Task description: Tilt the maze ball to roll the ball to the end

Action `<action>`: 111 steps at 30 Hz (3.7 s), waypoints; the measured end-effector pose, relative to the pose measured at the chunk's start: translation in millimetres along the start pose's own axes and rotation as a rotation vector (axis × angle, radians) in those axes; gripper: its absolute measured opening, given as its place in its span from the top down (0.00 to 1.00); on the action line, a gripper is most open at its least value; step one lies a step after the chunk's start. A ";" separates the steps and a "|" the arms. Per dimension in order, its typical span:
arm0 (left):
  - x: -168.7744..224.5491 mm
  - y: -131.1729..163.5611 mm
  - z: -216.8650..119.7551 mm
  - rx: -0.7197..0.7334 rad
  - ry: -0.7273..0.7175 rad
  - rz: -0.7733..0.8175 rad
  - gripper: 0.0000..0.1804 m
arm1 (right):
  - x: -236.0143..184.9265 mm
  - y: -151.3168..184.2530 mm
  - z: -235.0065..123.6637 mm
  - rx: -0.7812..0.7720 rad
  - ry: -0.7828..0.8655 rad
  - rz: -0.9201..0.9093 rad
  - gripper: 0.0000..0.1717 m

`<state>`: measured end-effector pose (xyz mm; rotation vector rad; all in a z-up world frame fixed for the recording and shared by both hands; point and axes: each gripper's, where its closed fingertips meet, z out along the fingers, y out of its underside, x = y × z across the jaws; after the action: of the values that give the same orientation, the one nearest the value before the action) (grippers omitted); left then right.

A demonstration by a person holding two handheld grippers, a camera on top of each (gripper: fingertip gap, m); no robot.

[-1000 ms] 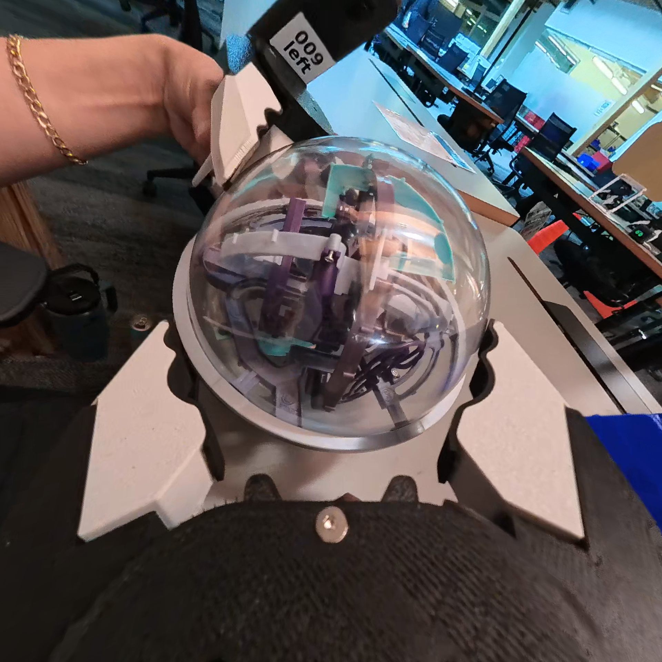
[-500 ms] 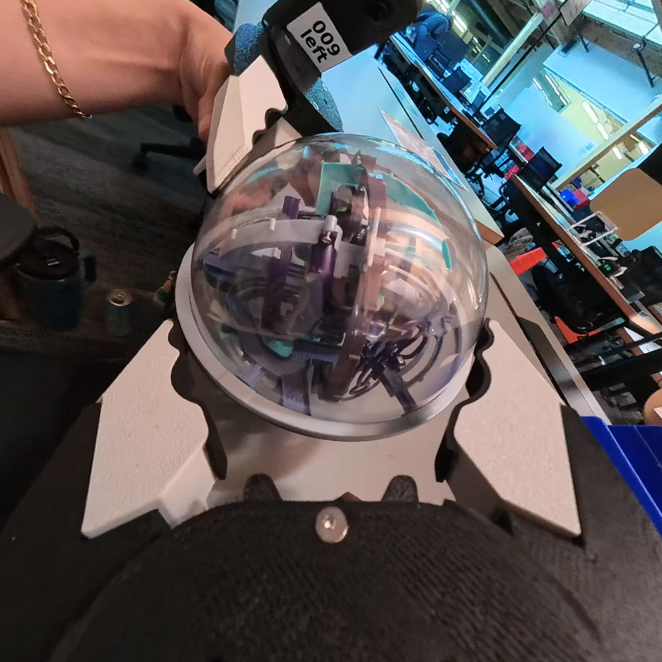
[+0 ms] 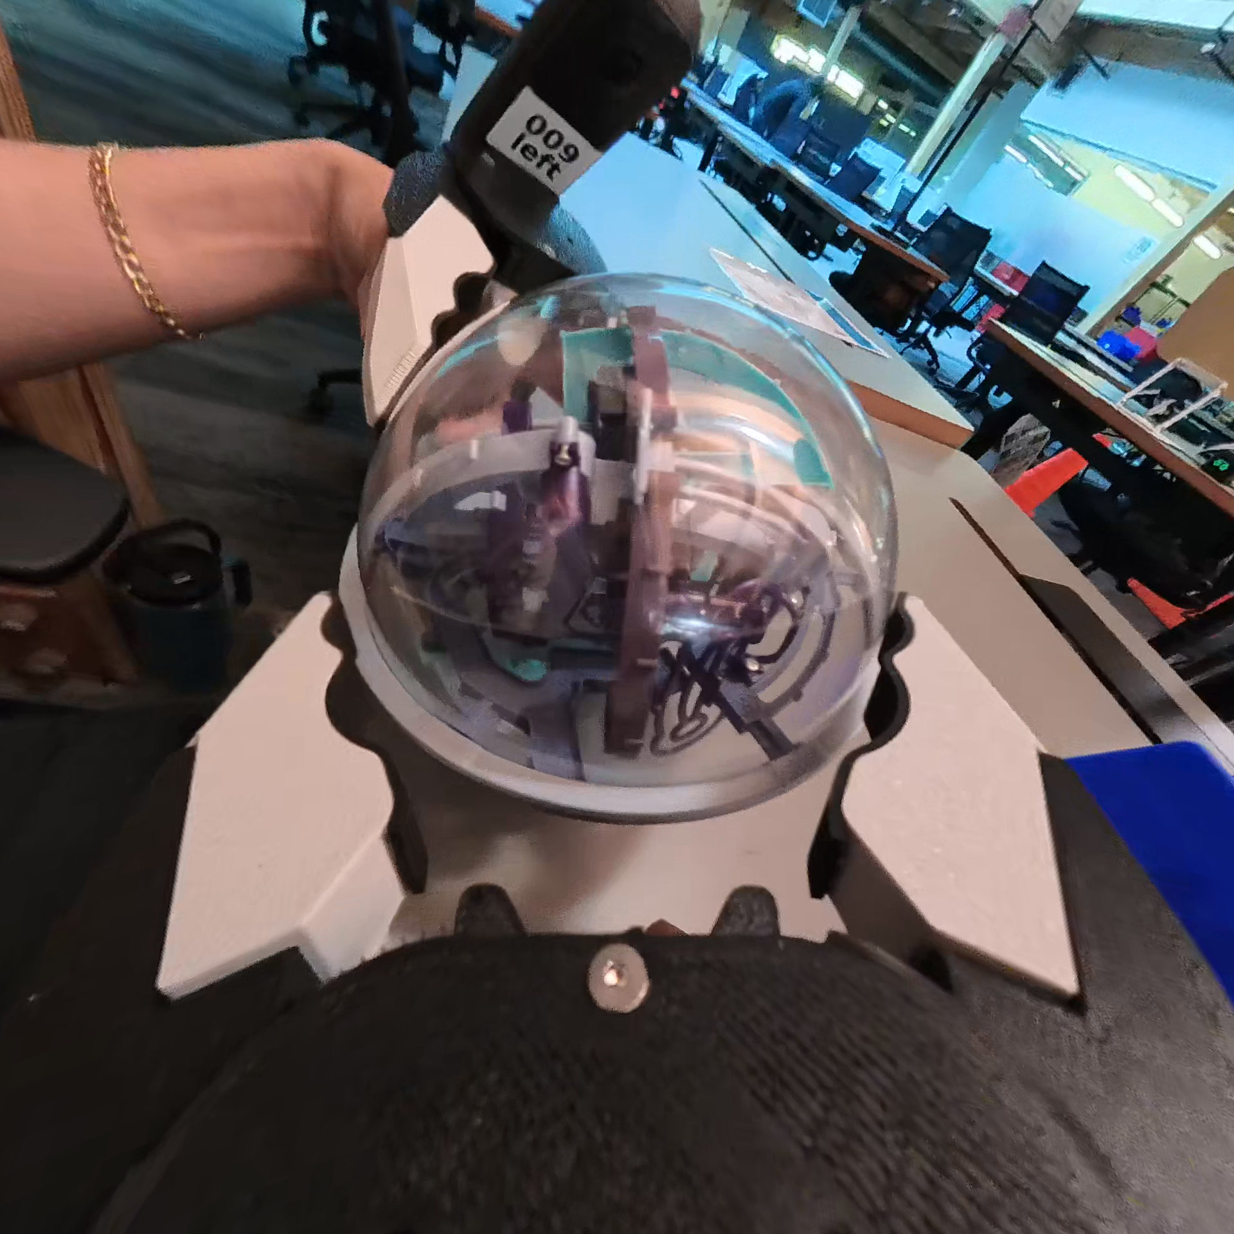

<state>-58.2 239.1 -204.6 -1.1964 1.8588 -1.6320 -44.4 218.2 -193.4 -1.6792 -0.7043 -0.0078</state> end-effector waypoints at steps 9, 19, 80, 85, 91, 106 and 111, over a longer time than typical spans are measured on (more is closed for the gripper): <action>0.6 0.3 6.6 0.027 0.068 -0.201 0.23 | 1.7 4.6 0.0 0.011 -0.002 0.000 0.08; -1.0 -32.7 -5.7 0.186 -0.095 0.289 0.28 | 7.4 8.4 0.6 -0.025 0.026 -0.028 0.09; 15.7 -35.3 8.3 0.143 0.001 0.173 0.33 | -4.6 46.8 -21.8 -0.292 0.512 0.154 0.15; 11.1 -39.2 6.1 0.172 -0.010 0.126 0.35 | -3.3 46.1 -20.4 -0.262 0.546 0.225 0.16; 4.9 -44.2 -1.1 0.203 -0.008 0.043 0.36 | -11.5 46.2 -15.6 -0.250 0.485 0.250 0.19; -14.9 -29.3 0.0 0.110 -0.114 0.041 0.35 | 21.5 27.9 -11.6 -0.173 0.046 -0.024 0.10; -16.9 -31.3 -3.0 0.145 -0.101 0.024 0.35 | 27.6 37.5 -8.5 -0.279 0.205 -0.087 0.15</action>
<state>-40.4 255.7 -178.5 -1.1678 1.6579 -1.6319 -1.9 220.6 -214.2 -1.8785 -0.6416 -0.3492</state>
